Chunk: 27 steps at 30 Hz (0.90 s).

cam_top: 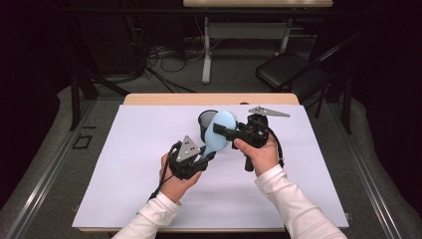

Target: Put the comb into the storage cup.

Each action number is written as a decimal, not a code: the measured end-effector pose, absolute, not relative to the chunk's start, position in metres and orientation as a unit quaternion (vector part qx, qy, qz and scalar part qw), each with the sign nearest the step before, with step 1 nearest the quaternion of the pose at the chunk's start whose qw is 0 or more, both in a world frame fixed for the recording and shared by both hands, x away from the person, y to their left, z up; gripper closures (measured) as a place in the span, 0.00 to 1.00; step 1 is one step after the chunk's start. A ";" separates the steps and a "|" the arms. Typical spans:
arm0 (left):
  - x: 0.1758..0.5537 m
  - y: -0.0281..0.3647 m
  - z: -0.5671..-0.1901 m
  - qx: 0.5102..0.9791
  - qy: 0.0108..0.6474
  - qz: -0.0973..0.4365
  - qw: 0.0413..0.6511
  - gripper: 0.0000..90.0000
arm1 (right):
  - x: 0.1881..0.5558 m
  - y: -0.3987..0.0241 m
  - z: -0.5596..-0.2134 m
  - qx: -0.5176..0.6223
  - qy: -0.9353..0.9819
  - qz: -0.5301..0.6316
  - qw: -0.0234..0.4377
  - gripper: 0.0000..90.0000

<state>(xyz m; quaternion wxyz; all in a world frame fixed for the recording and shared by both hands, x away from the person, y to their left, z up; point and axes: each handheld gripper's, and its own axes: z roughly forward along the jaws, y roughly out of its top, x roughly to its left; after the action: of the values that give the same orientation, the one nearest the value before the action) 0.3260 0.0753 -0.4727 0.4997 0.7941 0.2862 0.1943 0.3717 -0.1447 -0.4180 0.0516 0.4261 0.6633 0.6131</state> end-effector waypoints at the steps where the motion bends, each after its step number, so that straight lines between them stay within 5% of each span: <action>1: 0.326 0.075 -0.473 0.794 0.286 0.194 0.500 0.78 | 0.372 -0.145 -0.418 0.427 0.663 0.613 0.051 0.45; 27: 0.326 0.075 -0.474 0.794 0.287 0.189 0.502 0.78 | 0.372 -0.145 -0.419 0.442 0.655 0.612 0.019 0.51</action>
<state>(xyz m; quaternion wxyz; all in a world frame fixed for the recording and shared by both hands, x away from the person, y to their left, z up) 0.3262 0.0748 -0.4742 0.5020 0.7938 0.2866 0.1889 0.3724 -0.1451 -0.4187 0.0193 0.4422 0.6549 0.6125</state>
